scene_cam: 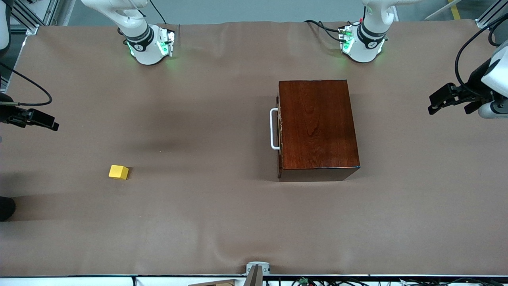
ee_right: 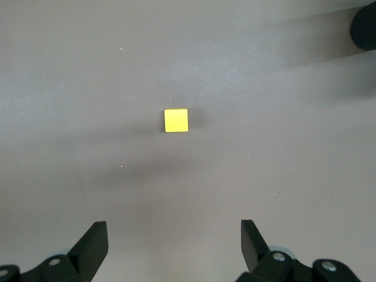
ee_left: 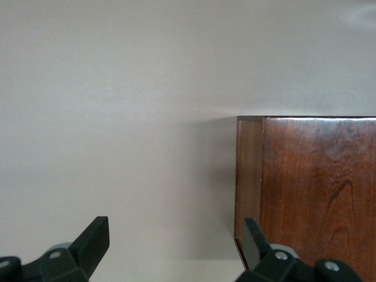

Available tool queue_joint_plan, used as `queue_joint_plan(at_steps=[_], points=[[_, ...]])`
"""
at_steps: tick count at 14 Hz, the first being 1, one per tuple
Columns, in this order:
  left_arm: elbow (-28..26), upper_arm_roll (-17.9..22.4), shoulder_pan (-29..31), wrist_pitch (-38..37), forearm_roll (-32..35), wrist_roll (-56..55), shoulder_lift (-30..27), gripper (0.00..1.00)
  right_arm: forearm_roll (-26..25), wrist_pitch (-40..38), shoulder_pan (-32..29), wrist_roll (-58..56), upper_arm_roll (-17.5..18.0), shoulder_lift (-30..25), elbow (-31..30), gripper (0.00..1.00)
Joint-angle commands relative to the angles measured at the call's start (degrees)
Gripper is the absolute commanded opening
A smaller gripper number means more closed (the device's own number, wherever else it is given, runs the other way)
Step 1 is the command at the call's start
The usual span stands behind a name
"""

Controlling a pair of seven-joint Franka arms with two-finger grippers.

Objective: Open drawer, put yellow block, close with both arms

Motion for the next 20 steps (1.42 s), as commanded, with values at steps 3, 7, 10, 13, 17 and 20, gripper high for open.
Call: queue_joint_plan(at_steps=[3, 7, 10, 13, 17, 20], points=[[0.1, 0.0, 0.0, -0.4, 0.6, 0.2, -0.5, 1.00, 0.2, -0.4, 0.2, -0.3, 0.5, -2.9, -2.4, 1.00], [0.2, 0.1, 0.0, -0.4, 0.6, -0.1, -0.5, 1.00, 0.1, -0.5, 0.2, -0.2, 0.5, -2.9, -2.4, 1.00], [0.3, 0.1, 0.2, -0.3, 0.1, -0.1, -0.5, 1.00, 0.2, -0.6, 0.3, -0.2, 0.5, -2.9, -2.4, 1.00], [0.5, 0.1, -0.1, -0.3, 0.3, -0.3, -0.2, 1.00, 0.2, -0.6, 0.3, -0.2, 0.5, -2.9, -2.4, 1.00], [0.7, -0.1, -0.1, -0.3, -0.1, -0.2, 0.6, 1.00, 0.2, -0.6, 0.3, -0.2, 0.5, -2.9, -2.4, 1.00], [1.1, 0.1, 0.1, -0.3, -0.3, 0.2, 0.6, 1.00, 0.2, -0.7, 0.6, -0.1, 0.5, -2.8, -2.4, 1.00]])
